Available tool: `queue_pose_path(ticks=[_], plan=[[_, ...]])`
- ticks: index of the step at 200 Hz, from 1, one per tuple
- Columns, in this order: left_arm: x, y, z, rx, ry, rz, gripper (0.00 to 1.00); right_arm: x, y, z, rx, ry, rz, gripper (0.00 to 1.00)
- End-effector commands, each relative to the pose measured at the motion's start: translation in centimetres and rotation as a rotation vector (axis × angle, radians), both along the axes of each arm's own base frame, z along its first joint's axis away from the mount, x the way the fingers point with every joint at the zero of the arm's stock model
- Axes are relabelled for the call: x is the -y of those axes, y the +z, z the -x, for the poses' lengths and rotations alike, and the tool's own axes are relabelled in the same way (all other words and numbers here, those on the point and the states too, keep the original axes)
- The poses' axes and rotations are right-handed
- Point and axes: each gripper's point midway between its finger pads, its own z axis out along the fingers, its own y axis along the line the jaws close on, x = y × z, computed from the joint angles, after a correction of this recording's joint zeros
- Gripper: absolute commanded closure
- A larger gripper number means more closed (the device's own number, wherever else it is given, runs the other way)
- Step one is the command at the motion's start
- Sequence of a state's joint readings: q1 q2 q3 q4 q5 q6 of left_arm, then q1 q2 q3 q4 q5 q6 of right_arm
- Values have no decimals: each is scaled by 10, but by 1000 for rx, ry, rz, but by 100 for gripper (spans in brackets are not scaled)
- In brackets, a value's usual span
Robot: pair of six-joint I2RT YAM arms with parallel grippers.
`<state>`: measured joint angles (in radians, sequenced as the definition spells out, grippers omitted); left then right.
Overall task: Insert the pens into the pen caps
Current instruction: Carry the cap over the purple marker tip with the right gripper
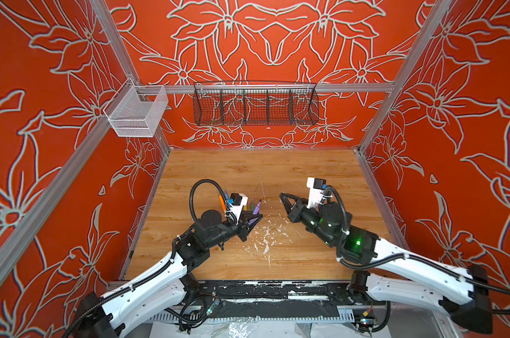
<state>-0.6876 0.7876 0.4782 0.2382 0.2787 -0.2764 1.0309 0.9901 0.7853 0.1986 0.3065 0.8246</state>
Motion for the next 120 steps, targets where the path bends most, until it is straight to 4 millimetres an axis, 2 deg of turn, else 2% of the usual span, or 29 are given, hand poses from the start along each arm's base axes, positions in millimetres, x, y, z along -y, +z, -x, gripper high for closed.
queue_pose_path(ticks=[1, 30, 81, 120], plan=[[4, 13, 5, 52, -36, 28, 100, -23, 39, -4, 63, 56, -139, 100], [3, 13, 4, 53, -22, 26, 100, -42, 35, -10, 48, 82, -147, 100], [1, 14, 4, 56, -17, 31, 100, -46, 36, -12, 58, 88, -168, 100], [0, 14, 4, 59, -8, 30, 100, -56, 25, -14, 34, 104, -159, 100]])
